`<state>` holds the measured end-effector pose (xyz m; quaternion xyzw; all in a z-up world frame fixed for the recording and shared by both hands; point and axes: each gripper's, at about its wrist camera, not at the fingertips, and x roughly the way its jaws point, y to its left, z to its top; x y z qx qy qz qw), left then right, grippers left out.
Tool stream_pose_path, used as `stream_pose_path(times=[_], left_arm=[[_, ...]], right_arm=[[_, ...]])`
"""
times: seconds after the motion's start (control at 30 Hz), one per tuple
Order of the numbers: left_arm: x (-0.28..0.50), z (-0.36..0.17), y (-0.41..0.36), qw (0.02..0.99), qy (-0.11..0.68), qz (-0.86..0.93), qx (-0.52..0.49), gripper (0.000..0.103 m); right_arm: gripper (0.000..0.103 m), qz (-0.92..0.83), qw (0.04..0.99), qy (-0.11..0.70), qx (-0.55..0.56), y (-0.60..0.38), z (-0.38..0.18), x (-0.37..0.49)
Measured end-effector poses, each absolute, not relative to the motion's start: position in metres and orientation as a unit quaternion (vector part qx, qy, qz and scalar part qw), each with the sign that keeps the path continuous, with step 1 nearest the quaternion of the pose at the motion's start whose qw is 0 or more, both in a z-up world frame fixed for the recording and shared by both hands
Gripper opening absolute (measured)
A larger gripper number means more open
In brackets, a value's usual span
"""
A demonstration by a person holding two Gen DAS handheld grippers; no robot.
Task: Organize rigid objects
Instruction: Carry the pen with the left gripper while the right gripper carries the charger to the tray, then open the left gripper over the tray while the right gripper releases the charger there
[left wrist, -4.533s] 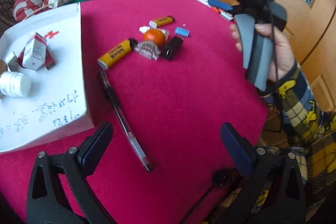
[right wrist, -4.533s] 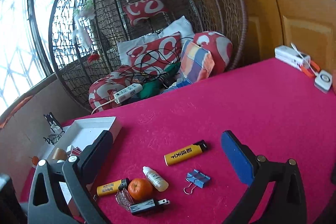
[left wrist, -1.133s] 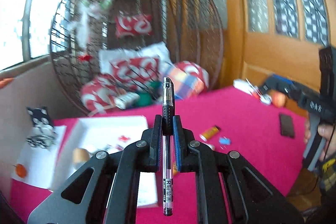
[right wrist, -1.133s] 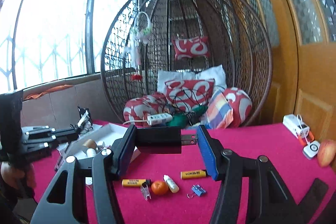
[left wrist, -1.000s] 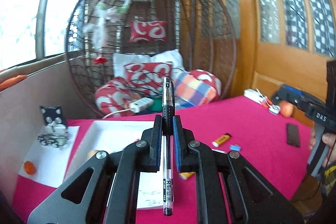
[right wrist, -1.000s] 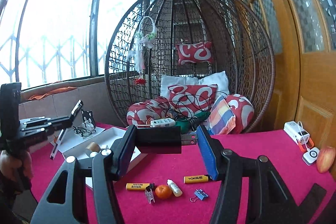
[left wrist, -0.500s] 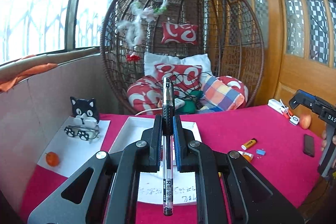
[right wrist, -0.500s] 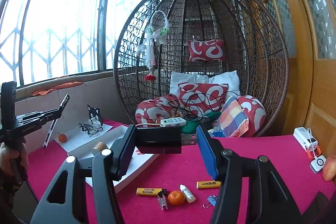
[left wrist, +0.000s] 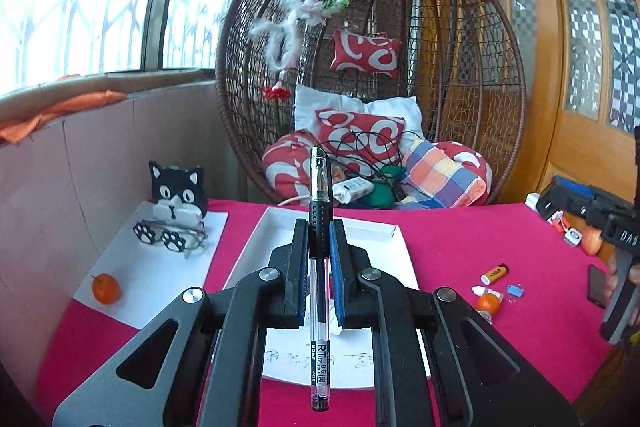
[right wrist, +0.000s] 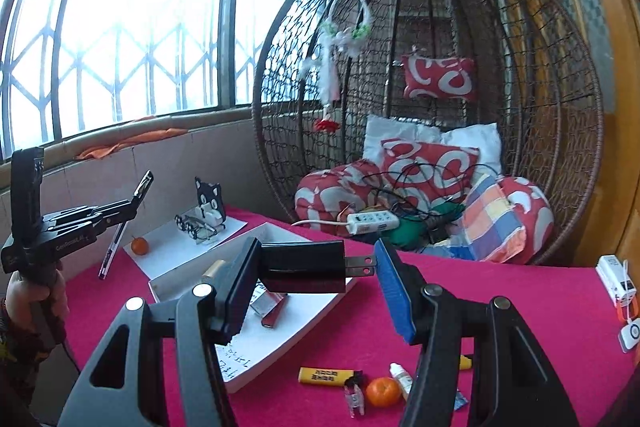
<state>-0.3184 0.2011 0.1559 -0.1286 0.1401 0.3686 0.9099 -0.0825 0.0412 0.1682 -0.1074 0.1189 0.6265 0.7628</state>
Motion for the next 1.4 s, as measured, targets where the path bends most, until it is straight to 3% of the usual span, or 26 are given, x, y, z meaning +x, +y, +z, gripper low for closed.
stream_pose_path(times=[0.4, 1.03, 1.1, 1.13, 1.17, 1.23, 1.4], left_arm=[[-0.307, 0.139, 0.245, 0.903, 0.164, 0.355, -0.178, 0.009], [-0.213, 0.085, 0.307, 0.880, 0.247, 0.346, -0.212, 0.009], [-0.212, 0.083, 0.311, 0.876, 0.250, 0.350, -0.216, 0.015], [-0.212, 0.082, 0.311, 0.875, 0.253, 0.350, -0.219, 0.031], [-0.213, 0.081, 0.312, 0.874, 0.253, 0.353, -0.219, 0.063], [-0.218, 0.081, 0.309, 0.871, 0.245, 0.365, -0.219, 0.103], [-0.243, 0.087, 0.298, 0.865, 0.198, 0.391, -0.244, 0.103]], right_arm=[[0.058, 0.649, 0.724, 0.173, -0.158, 0.106, 0.133, -0.103], [0.058, 0.632, 0.688, 0.261, -0.245, 0.178, 0.036, -0.121], [0.059, 0.625, 0.692, 0.245, -0.265, 0.179, 0.029, -0.126], [0.060, 0.624, 0.693, 0.242, -0.267, 0.178, 0.027, -0.126], [0.070, 0.624, 0.694, 0.241, -0.267, 0.177, 0.026, -0.127], [0.090, 0.623, 0.700, 0.233, -0.260, 0.172, 0.028, -0.128], [0.090, 0.623, 0.711, 0.214, -0.245, 0.159, 0.036, -0.129]])
